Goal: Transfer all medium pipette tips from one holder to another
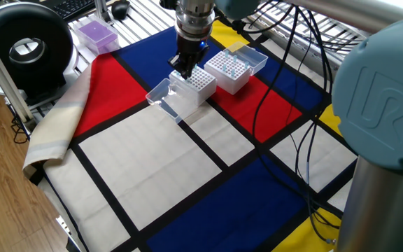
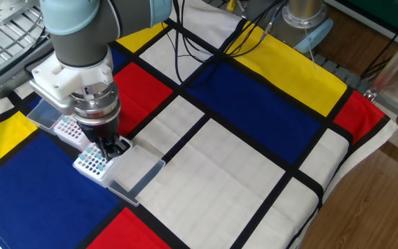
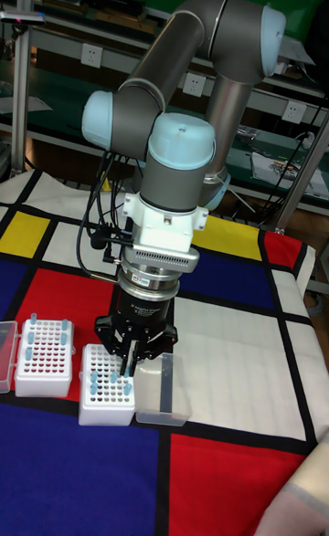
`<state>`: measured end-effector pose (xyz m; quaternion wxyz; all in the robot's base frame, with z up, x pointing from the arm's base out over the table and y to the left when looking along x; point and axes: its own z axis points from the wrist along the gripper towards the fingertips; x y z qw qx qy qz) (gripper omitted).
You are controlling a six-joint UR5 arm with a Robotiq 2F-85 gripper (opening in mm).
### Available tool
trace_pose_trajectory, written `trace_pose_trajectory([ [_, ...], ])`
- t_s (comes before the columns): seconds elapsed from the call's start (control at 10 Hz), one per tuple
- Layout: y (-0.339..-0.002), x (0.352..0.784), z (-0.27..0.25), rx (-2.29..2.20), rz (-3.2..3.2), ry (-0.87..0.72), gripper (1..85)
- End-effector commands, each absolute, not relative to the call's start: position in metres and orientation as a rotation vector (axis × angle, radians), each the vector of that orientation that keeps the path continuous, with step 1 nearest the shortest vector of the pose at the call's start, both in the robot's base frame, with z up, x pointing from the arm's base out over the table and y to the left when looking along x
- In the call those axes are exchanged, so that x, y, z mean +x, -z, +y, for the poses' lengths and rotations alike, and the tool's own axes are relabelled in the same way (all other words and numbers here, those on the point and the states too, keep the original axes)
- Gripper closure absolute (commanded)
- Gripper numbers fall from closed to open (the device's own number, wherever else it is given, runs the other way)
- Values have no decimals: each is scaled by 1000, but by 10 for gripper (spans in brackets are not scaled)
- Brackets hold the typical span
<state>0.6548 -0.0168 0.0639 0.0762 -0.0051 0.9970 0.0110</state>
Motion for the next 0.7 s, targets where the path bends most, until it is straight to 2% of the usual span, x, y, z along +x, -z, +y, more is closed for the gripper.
trace_pose_trajectory([
  [0.0,-66,656,-17,16,2984,-37,717],
  [0.2,-69,656,-16,47,2982,-26,770],
  [0.6,-75,655,-20,57,2991,-13,777],
])
